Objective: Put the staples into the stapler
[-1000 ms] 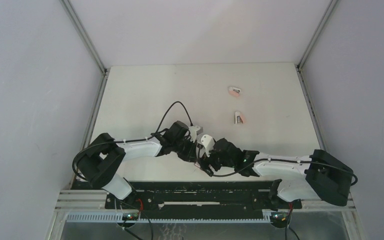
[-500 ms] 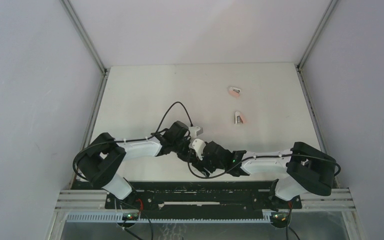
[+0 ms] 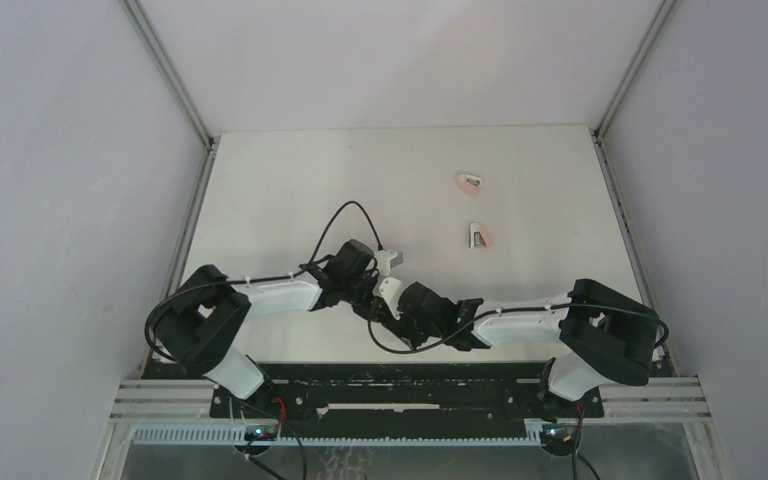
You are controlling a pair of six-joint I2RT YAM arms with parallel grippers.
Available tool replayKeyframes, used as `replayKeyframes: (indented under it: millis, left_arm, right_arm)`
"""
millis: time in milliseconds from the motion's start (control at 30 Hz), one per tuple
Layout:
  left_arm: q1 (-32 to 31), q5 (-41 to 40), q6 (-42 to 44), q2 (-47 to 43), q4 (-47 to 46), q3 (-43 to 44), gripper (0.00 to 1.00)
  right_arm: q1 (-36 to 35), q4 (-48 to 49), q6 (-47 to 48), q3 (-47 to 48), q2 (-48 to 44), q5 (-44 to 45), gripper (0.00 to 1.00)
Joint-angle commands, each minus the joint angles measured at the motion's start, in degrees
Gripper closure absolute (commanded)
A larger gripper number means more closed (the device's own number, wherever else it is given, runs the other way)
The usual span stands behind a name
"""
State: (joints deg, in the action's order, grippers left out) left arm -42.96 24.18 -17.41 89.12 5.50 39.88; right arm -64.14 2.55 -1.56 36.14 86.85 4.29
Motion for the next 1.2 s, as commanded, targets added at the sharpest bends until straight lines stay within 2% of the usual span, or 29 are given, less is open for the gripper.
replayKeyframes:
  millis: [0,67,267,1167]
  left_arm:
    - [1.13,-1.06,0.71,-2.73,-0.58,1.65,1.00]
    - [1.50,-2.07,0.63,-3.41,-0.58,1.36,1.00]
    - [2.46,-5.80,1.51,-4.82,1.29,1.62,1.00]
    - [5.32,-11.17,6.41,-5.01,9.24,5.19,1.00]
  right_arm:
    - [-0.64,-0.52,-1.40,1.65,0.19,1.13,0.58]
    - [-0.64,-0.74,-1.70,1.74,0.24,1.03,0.62]
    - [-0.55,-1.22,-2.75,2.27,0.21,0.77,0.64]
    - [0.76,-2.55,-4.16,3.06,1.24,0.43,0.63]
